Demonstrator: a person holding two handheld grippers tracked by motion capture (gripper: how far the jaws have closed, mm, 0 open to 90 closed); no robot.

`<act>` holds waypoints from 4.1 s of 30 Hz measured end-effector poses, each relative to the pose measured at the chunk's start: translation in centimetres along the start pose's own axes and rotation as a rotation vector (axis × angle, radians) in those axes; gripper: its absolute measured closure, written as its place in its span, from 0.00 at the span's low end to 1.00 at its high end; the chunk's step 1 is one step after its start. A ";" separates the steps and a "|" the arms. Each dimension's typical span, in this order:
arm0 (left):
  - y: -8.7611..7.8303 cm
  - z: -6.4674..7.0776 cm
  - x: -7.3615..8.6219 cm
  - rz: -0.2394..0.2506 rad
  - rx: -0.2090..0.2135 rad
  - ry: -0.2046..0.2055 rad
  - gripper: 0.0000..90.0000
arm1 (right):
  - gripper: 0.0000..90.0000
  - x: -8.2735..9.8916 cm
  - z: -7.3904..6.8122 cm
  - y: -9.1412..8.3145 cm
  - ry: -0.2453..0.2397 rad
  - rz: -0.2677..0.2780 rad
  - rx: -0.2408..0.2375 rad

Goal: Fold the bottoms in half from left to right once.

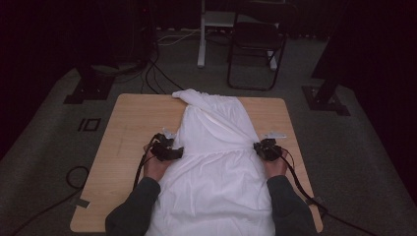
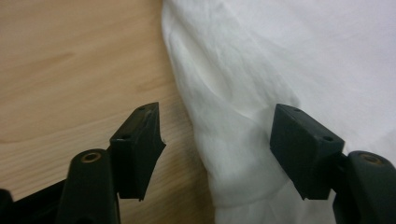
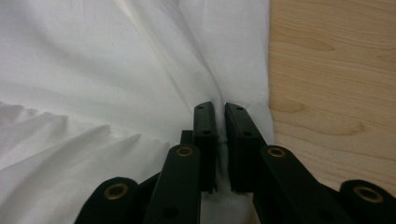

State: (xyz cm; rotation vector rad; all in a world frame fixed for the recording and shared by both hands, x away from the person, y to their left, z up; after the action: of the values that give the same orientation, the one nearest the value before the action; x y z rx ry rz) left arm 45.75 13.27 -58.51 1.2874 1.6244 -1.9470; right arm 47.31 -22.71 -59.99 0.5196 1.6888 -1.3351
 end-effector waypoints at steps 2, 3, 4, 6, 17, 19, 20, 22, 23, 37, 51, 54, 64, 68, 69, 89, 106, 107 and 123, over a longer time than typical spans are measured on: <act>0.2 0.3 0.4 -0.008 0.033 -0.011 0.52 | 0.92 0.1 0.1 0.0 0.011 0.009 -0.009; 0.2 0.3 0.4 -0.008 0.033 -0.011 0.60 | 0.92 0.1 0.1 0.0 0.011 0.009 -0.009; 0.0 0.5 0.7 -0.005 0.067 -0.007 0.71 | 0.92 0.2 0.2 0.0 0.026 0.012 -0.017; -0.3 0.6 0.7 -0.016 0.056 0.005 0.82 | 0.92 0.2 0.1 -0.1 0.031 0.016 -0.018; -3.1 0.6 3.3 0.020 0.032 0.032 0.88 | 0.93 1.8 -2.1 -2.3 -0.020 -0.004 -0.068; -3.8 0.9 4.0 0.027 0.030 0.037 0.88 | 0.93 2.4 -2.8 -3.1 -0.034 -0.007 -0.075; -4.2 1.1 4.4 0.028 0.032 0.039 0.88 | 0.93 2.7 -3.1 -3.5 -0.045 -0.006 -0.078; -5.0 1.5 5.1 0.038 0.041 0.037 0.88 | 0.93 3.3 -3.6 -4.4 -0.048 -0.007 -0.085; -5.4 1.7 5.5 0.040 0.046 0.037 0.87 | 0.93 3.7 -3.8 -4.9 -0.047 -0.008 -0.091; -6.6 2.5 6.7 0.059 0.054 0.060 0.84 | 0.44 2.7 -4.9 -5.8 -0.062 -0.039 -0.150; -6.5 2.4 6.8 0.079 0.056 0.047 0.81 | 0.50 -2.6 -8.1 1.5 -0.202 -0.052 -0.158; -6.6 2.5 6.8 0.077 0.055 0.059 0.81 | 0.88 -3.3 -6.9 1.7 -0.174 -0.039 -0.106; -6.5 2.7 6.8 0.055 0.083 0.061 0.74 | 0.98 -2.4 -1.6 -0.4 -0.057 0.020 0.036; -6.8 2.3 6.2 0.042 0.102 0.035 0.60 | 0.97 -0.8 -1.8 1.0 -0.062 -0.033 0.024; -7.1 2.1 5.8 0.050 0.111 0.026 0.59 | 0.97 -0.8 -1.8 1.1 -0.064 -0.027 0.024; 0.2 1.8 0.8 0.024 0.074 0.029 0.69 | 0.98 -0.4 -1.9 0.7 -0.052 -0.021 0.008; -5.8 5.2 6.3 0.079 0.086 0.058 0.73 | 0.97 4.7 -5.0 -6.7 -0.083 -0.053 -0.076; -5.8 5.2 6.4 0.079 0.084 0.063 0.73 | 0.94 5.2 -5.3 -7.4 -0.083 -0.059 -0.083; -5.6 5.3 6.3 0.100 0.083 0.072 0.72 | 0.42 -1.8 -8.0 -2.5 -0.186 0.000 -0.217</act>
State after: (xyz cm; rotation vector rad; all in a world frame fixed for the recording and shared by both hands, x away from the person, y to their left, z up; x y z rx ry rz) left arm 35.97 12.26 -60.08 1.4570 1.4949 -1.9470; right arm 43.24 -15.82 -56.97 0.2614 1.6525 -1.1457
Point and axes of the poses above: each handheld gripper's, and its own axes: y roughly forward along the jaws, x roughly out of its underside, z roughly to its right, the point moved 6 cm from there along y, roughly forward along the jaws, and after that the axes turned 7 degrees about z, right-handed, at the moved point
